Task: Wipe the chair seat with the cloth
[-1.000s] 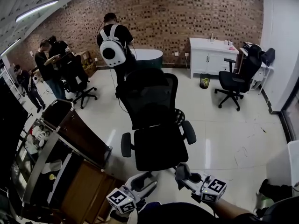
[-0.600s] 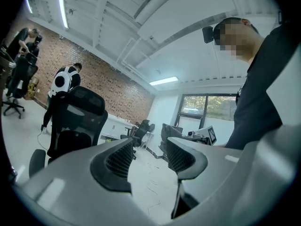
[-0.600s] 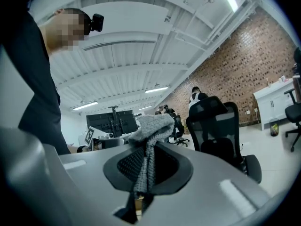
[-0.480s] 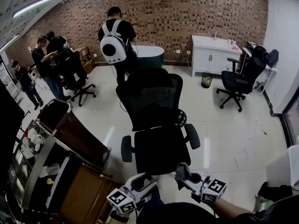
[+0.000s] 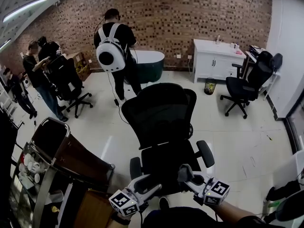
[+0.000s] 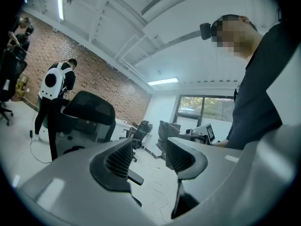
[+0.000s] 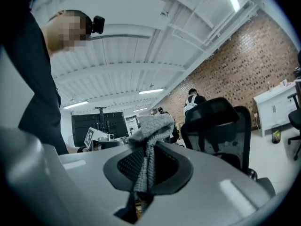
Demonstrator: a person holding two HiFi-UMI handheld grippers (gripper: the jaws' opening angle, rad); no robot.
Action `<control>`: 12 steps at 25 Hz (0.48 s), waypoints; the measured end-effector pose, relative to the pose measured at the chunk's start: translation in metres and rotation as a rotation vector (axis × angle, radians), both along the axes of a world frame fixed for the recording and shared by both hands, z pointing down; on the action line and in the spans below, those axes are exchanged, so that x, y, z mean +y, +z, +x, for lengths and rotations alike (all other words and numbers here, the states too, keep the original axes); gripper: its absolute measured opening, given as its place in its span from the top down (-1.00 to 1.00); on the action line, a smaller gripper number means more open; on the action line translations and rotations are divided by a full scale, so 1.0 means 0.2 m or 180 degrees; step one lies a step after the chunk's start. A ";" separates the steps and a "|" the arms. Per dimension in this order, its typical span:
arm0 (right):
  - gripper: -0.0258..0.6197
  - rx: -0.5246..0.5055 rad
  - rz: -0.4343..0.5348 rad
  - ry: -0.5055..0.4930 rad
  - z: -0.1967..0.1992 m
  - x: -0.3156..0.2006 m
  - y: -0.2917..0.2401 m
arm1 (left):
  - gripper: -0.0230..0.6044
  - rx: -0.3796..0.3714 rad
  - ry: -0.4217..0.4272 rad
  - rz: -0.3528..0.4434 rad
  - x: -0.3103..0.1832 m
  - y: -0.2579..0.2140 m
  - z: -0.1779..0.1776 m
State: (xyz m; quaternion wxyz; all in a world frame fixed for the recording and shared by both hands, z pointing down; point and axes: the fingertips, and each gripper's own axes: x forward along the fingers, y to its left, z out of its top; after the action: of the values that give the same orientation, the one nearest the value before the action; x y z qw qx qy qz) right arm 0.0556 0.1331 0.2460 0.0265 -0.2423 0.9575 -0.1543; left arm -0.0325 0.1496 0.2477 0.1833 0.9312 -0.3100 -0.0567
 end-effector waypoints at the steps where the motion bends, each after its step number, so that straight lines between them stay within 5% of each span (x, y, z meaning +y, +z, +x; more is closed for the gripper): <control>1: 0.83 -0.0035 0.0019 0.0013 -0.04 -0.05 -0.02 | 0.14 -0.0006 0.0016 0.0014 -0.05 -0.01 -0.04; 12: 0.83 0.0008 -0.0066 0.0068 -0.22 -0.37 0.02 | 0.14 0.0032 0.0094 -0.0120 -0.35 0.08 -0.20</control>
State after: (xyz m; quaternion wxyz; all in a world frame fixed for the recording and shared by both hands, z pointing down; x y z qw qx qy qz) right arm 0.0113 0.0597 0.2499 0.0245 -0.2530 0.9532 -0.1637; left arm -0.0716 0.0806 0.2645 0.2032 0.9317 -0.2964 -0.0528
